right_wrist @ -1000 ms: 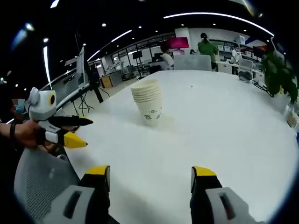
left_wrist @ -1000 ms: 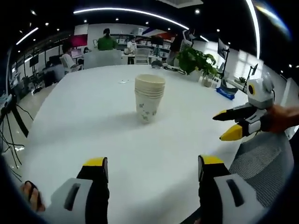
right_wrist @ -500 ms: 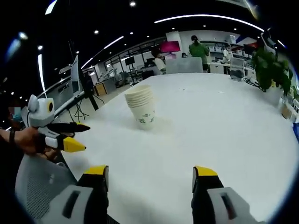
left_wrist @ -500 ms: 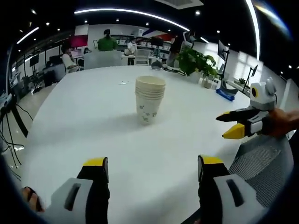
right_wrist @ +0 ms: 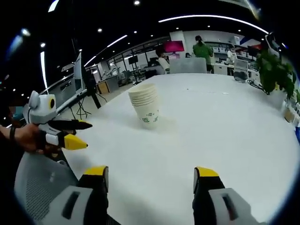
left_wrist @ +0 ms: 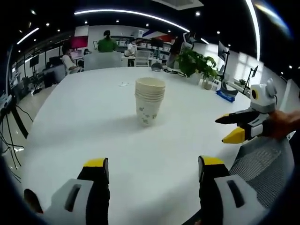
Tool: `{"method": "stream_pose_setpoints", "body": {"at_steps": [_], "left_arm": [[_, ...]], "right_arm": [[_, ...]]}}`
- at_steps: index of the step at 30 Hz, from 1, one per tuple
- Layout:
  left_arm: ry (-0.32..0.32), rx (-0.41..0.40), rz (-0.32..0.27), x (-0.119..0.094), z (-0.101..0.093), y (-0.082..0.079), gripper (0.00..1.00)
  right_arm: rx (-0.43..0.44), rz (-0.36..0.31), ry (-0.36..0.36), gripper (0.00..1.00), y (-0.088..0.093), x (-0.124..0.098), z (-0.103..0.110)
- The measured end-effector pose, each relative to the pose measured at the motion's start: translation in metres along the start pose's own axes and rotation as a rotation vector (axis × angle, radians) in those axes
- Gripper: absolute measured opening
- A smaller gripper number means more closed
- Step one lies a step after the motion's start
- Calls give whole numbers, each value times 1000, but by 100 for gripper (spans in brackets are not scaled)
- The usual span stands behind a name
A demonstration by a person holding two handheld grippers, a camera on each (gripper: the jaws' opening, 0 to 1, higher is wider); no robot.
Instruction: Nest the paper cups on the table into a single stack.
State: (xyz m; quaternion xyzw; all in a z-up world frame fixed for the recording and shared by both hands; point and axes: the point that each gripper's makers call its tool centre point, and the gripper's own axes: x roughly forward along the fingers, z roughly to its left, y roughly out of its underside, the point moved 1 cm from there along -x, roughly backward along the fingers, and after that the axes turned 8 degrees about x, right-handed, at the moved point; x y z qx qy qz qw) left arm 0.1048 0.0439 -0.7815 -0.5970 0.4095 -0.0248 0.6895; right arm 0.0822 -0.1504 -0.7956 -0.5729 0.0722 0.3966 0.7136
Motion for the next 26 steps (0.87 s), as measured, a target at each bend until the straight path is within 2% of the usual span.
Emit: {"method": "stream_pose_setpoints", "body": {"at_steps": [8, 26], "left_arm": [[-1, -6, 0, 0, 1, 0, 76], [0, -8, 3, 0, 1, 1, 76]], "right_arm": [[0, 3, -2, 75, 0, -2, 6], [5, 11, -9, 74, 1, 0, 5]]}}
